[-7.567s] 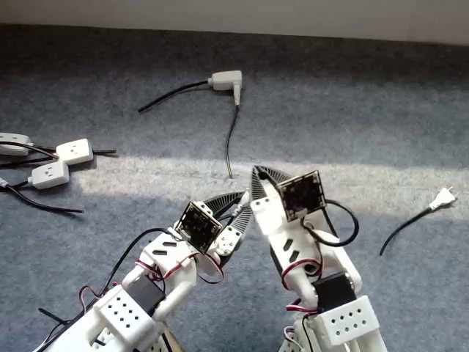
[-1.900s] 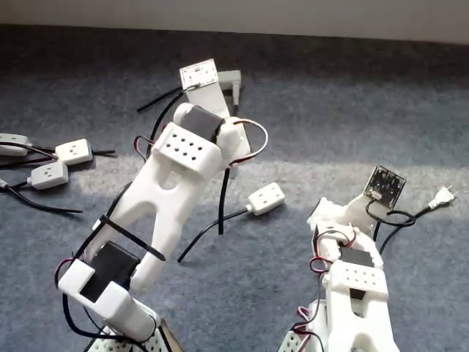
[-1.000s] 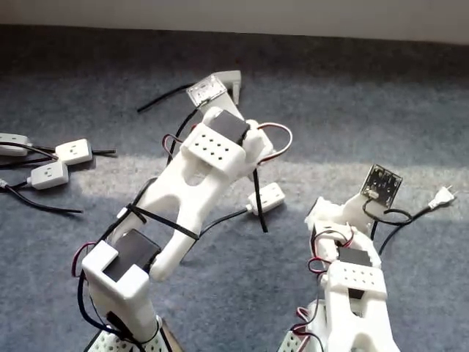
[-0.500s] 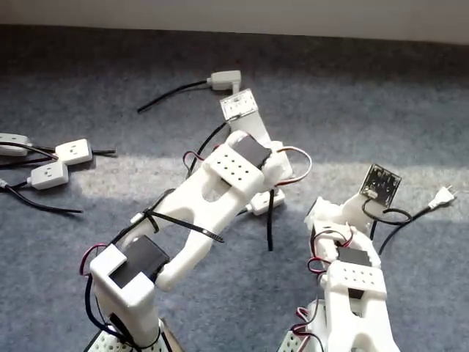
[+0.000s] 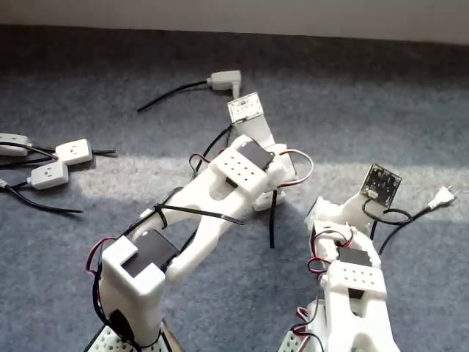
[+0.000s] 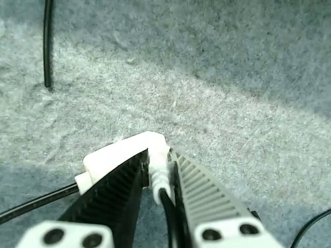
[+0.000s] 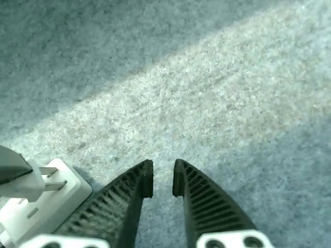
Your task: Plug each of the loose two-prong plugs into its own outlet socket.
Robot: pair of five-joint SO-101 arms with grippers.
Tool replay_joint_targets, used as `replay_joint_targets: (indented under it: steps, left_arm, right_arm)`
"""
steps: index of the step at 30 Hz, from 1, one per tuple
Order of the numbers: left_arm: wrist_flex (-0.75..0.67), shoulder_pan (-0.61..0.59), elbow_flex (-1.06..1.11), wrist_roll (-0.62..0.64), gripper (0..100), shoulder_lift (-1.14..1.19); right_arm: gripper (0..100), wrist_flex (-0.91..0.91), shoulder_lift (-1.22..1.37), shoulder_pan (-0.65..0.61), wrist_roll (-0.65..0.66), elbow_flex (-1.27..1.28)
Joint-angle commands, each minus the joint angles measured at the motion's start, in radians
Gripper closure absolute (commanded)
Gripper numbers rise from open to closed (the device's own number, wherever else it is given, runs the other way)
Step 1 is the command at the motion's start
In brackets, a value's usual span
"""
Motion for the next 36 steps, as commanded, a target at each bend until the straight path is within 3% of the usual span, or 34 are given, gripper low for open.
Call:
replay_joint_targets:
  steps: [1,5,12,21,31,36]
  left_arm:
    - [0.075,-0.004,-0.022,-0.011,99,-0.007]
    - [0.157,-0.027,-0.025,-0.006,99,-0.008]
    - [0.161,-0.101,-0.016,0.038,99,0.002]
    - [0.16,-0.189,0.041,-0.043,99,0.002]
    - [0.161,-0.14,0.148,-0.064,99,0.002]
    - [0.161,-0.125,0.199,-0.143,99,0.002]
  right_arm:
    - [91.5,-0.019,-0.024,-0.001,-0.003,-0.01]
    - [91.5,-0.019,-0.024,-0.001,-0.003,-0.012]
    - [91.5,-0.019,-0.024,-0.001,-0.003,-0.012]
    - [91.5,-0.019,-0.024,-0.001,-0.003,-0.012]
    - [91.5,-0.018,-0.024,-0.001,-0.003,-0.012]
    - [91.5,-0.018,-0.024,-0.001,-0.003,-0.012]
